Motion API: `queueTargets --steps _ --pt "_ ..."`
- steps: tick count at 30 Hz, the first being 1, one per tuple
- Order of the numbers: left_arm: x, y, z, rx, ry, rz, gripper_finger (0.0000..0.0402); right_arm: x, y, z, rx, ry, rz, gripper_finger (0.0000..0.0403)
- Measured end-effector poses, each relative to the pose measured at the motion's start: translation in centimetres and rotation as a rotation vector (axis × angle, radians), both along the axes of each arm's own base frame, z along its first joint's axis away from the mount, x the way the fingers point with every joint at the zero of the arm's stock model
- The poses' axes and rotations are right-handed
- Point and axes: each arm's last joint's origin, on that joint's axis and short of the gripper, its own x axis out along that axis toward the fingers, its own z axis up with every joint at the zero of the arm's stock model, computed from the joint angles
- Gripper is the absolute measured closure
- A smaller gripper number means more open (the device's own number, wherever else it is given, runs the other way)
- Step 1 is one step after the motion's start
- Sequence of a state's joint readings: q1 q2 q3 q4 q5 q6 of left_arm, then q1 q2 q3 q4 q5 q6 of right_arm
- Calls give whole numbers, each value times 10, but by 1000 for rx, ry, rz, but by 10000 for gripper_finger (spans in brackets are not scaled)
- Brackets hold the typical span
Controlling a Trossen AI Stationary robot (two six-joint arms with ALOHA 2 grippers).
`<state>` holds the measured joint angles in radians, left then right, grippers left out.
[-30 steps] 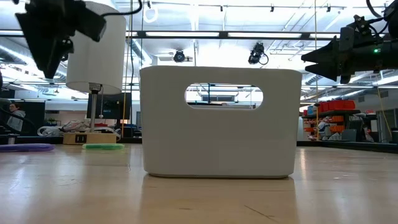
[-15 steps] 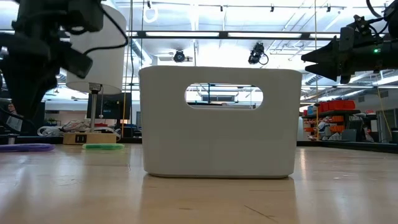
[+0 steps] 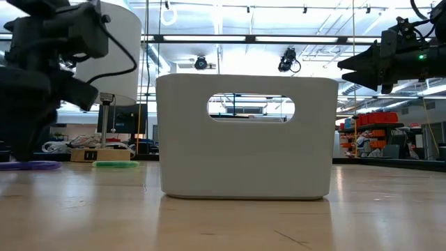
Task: Pick & Place Markers
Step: Put the violet pen into the gray bin
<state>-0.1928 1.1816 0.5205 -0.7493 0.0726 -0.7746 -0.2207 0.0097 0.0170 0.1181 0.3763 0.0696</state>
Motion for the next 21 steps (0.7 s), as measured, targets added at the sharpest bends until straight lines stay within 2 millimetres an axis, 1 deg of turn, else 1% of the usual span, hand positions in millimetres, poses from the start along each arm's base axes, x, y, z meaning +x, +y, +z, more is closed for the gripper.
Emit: queueTargets --steps 5,8,14,21 --pt "-9 2 -13 3 32 17 170 0 0 0 0 0 0 101" --pt "-11 2 -17 -3 30 19 170 0 0 0 0 0 0 101" --pt "-11 2 -17 -4 23 -26 170 0 0 0 0 1 0 101" --pt "-11 2 -17 -6 21 -27 170 0 0 0 0 0 0 101"
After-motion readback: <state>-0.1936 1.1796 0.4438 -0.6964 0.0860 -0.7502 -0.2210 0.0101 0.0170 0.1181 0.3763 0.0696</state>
